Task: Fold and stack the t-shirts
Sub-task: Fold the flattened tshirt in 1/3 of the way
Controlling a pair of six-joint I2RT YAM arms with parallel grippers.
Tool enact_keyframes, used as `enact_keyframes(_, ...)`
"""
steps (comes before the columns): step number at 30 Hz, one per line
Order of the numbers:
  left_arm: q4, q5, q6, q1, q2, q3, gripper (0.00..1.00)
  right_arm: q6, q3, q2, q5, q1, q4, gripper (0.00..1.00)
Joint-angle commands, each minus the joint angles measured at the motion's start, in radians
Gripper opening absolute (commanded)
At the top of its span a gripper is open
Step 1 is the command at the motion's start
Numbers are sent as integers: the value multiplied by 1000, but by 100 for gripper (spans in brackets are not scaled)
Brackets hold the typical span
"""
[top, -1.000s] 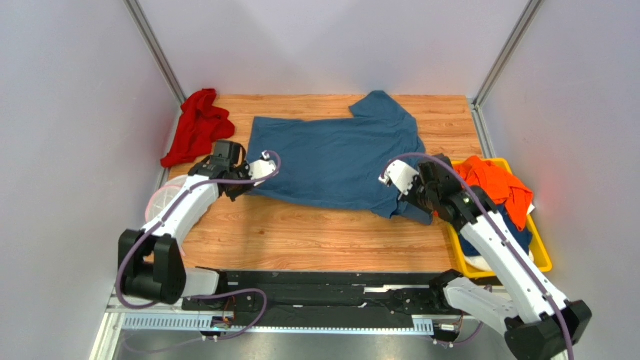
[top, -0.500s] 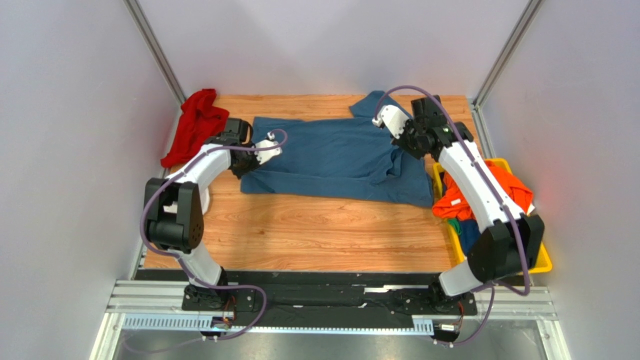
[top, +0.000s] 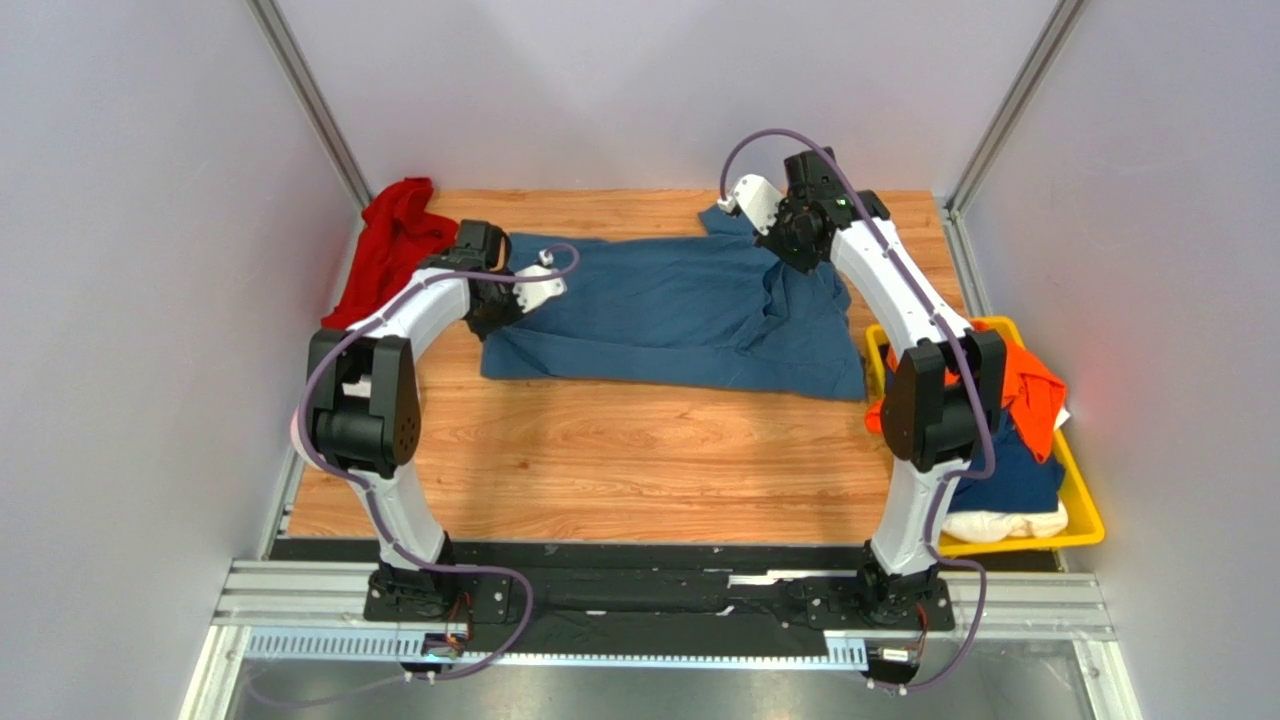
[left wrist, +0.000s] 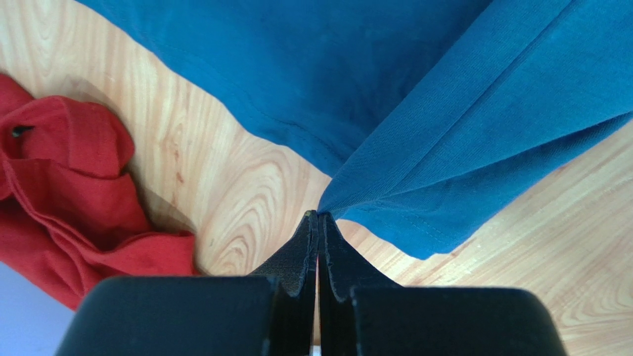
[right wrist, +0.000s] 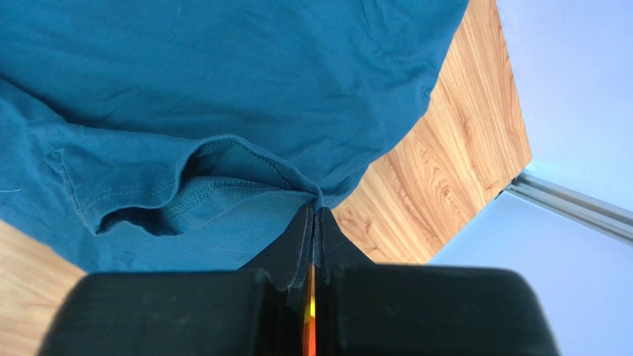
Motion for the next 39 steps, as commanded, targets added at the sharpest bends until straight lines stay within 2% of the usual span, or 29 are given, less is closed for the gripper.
enact_keyframes(1,-4,-7,30,13,21,66,0,-18,101,58,30,-10,15,0)
enact_keyframes(14,-1,-23,32,19,99,156,0,-17,182,204,57,-56,18,0)
enact_keyframes(36,48,-46,7,13,180,259,0,-5,248,268,100,-76,42,0)
enact_keyframes(39,53,-47,9,4,194,268,5,-2,248,270,100,-77,49,0)
